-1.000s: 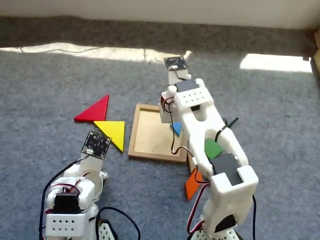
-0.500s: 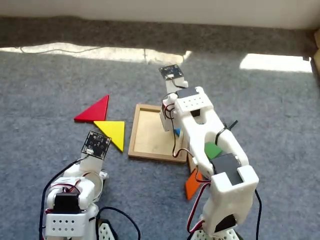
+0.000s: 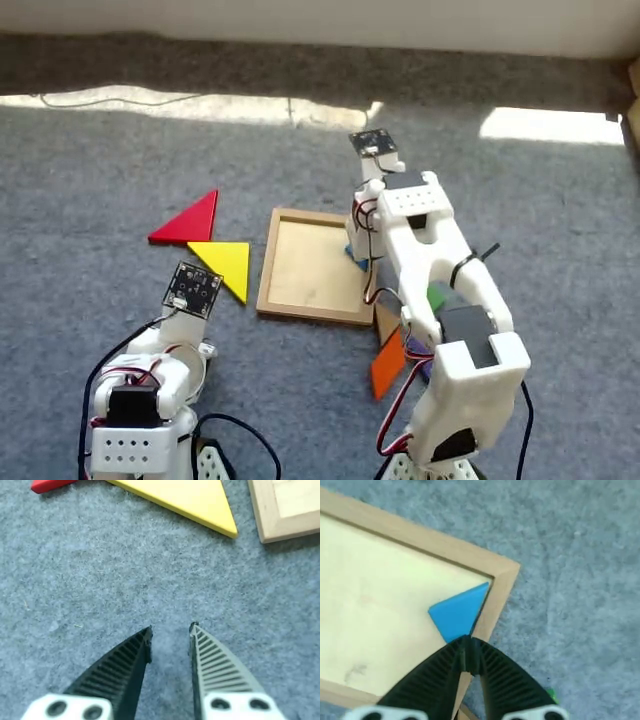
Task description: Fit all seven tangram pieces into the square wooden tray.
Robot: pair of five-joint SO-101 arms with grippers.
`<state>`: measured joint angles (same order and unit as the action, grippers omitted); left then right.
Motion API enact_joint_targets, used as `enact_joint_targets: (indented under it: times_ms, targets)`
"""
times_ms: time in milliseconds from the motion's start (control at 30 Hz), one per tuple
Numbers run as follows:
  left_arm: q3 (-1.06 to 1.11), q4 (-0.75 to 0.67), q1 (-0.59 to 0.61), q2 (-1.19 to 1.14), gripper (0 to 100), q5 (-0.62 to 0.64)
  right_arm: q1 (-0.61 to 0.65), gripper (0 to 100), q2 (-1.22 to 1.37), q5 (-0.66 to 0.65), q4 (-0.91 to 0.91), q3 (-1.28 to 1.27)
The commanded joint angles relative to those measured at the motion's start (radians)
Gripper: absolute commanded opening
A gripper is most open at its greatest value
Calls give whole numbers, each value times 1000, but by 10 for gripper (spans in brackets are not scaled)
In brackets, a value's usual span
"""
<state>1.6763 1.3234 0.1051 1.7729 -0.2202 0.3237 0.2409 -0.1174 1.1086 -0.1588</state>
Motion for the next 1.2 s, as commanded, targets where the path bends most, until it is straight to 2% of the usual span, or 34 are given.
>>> enact_joint_targets:
  times_ms: [0, 133, 300, 367, 500, 733, 1167]
  targets:
    - [19, 5, -13, 50, 133, 2, -13, 8, -200, -11, 25, 12]
    - [19, 5, -13, 50, 133, 2, -39, 26, -334, -15, 104, -18]
    - [19, 5, -13, 50, 133, 2, -74, 223, -352, -17, 185, -102]
    - [19, 5, -13, 50, 133, 2, -88, 269, -320, -29, 180, -147]
    - [19, 5, -13, 50, 133, 2, -111, 270, -239, -176, 116, -213]
    - [19, 5, -13, 50, 133, 2, -168, 270, -120, -298, 41, -246]
    - [19, 5, -13, 50, 133, 2, -168, 91, -59, -313, 42, -245]
